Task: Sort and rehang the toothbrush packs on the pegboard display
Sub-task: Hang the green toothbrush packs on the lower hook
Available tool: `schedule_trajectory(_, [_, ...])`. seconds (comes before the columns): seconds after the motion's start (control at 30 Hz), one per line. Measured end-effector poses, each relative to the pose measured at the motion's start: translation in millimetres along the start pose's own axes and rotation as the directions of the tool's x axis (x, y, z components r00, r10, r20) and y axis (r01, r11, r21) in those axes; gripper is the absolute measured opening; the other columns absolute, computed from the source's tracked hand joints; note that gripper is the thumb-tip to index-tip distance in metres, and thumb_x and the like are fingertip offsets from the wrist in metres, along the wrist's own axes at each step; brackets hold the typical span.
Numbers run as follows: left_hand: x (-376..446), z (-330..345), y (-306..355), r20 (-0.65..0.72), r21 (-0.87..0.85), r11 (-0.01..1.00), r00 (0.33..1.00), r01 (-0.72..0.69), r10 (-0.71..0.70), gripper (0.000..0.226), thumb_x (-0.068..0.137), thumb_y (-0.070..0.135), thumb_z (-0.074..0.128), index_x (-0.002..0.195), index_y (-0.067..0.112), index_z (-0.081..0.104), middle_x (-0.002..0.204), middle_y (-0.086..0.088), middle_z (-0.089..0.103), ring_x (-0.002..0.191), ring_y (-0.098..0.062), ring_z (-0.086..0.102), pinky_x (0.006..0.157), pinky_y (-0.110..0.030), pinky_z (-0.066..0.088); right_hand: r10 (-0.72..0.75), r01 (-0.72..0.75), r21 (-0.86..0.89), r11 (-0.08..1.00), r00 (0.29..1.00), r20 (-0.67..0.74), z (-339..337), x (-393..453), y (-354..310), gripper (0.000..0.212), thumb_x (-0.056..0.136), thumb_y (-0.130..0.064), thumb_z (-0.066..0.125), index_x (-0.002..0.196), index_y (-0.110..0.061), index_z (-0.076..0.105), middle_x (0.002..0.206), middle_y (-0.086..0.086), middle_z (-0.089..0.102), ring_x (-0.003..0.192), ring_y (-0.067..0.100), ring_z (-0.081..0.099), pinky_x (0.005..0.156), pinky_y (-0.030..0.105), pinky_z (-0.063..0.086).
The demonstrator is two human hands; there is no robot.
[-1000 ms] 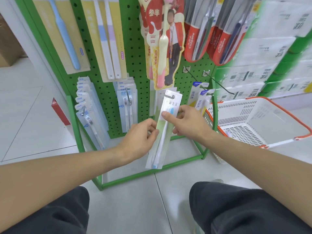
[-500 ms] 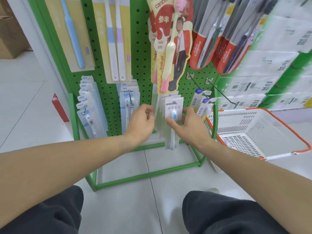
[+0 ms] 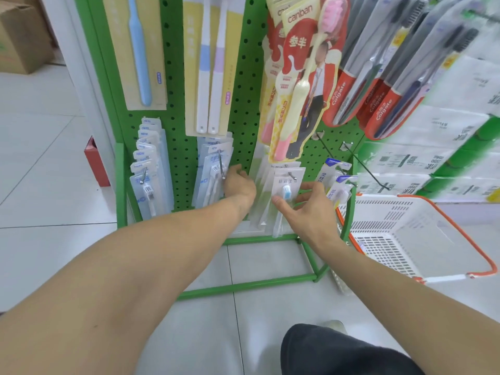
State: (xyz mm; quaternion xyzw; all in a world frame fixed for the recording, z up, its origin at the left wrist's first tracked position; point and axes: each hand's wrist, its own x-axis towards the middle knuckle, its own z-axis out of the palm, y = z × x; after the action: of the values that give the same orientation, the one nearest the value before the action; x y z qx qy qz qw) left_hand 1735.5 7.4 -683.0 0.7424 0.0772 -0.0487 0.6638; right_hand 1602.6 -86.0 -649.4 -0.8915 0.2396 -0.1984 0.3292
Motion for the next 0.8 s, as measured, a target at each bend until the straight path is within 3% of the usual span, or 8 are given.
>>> schedule_trajectory(0.13, [17,5,-7,0.048,0.016,1.000,0.999,-0.014,0.013,0.029,0.101,0.011,0.047,0.127,0.015,0.058,0.119,-0.007,0.067,0.105,-0.029,0.065,0.095,-0.040,0.054,0.016,-0.016,0.025,1.000,1.000,-0.020,4,3,0,0.076,0.076,-0.060,0.080,0.129,-0.015,0.050,0.100,-0.006,0.064,0.089,0.016,0.067,0.082,0.042,0.057])
schedule_trajectory(0.3, [29,11,-12,0.055,0.044,0.998,0.998,-0.040,0.038,0.019,0.097,0.014,0.060,0.116,0.013,0.061,0.098,0.002,0.061,0.092,-0.021,0.059,0.081,-0.026,0.044,0.020,-0.019,0.044,0.999,0.999,-0.028,9,6,1,0.071,0.076,-0.060,0.081,0.125,-0.018,0.051,0.098,-0.009,0.063,0.089,0.015,0.067,0.079,0.037,0.056])
schedule_trajectory(0.47, [37,10,-14,0.011,-0.049,0.998,0.999,0.040,-0.039,0.015,0.091,0.029,0.071,0.100,0.022,0.062,0.089,0.010,0.062,0.086,-0.017,0.060,0.079,-0.025,0.041,0.004,-0.001,0.076,0.997,0.999,-0.032,10,4,4,0.064,0.076,-0.057,0.083,0.119,-0.020,0.053,0.096,-0.013,0.062,0.085,0.009,0.066,0.066,0.020,0.047])
schedule_trajectory(0.53, [40,12,-15,0.001,-0.069,0.996,0.999,0.051,-0.051,0.015,0.090,0.031,0.072,0.094,0.023,0.060,0.082,0.010,0.061,0.085,-0.020,0.062,0.081,-0.028,0.046,0.002,0.001,0.089,0.996,0.999,-0.033,10,4,4,0.062,0.076,-0.056,0.083,0.117,-0.021,0.053,0.095,-0.015,0.062,0.080,0.005,0.066,0.065,0.019,0.048])
schedule_trajectory(0.63, [40,16,-20,-0.008,-0.075,0.997,1.000,0.017,-0.018,0.013,0.094,0.032,0.068,0.097,0.020,0.062,0.086,0.006,0.062,0.090,-0.023,0.062,0.087,-0.033,0.049,0.002,0.001,0.094,0.996,1.000,-0.032,10,3,3,0.058,0.076,-0.054,0.084,0.114,-0.023,0.052,0.094,-0.015,0.061,0.076,0.001,0.065,0.063,0.018,0.048])
schedule_trajectory(0.8, [39,16,-28,0.038,-0.037,0.998,0.997,-0.060,0.061,0.020,0.096,0.026,0.065,0.111,0.013,0.064,0.095,0.005,0.063,0.090,-0.018,0.060,0.089,-0.030,0.047,-0.002,0.005,0.097,0.995,0.999,-0.034,14,4,2,0.057,0.077,-0.055,0.083,0.113,-0.023,0.052,0.094,-0.016,0.061,0.076,0.003,0.065,0.067,0.022,0.051])
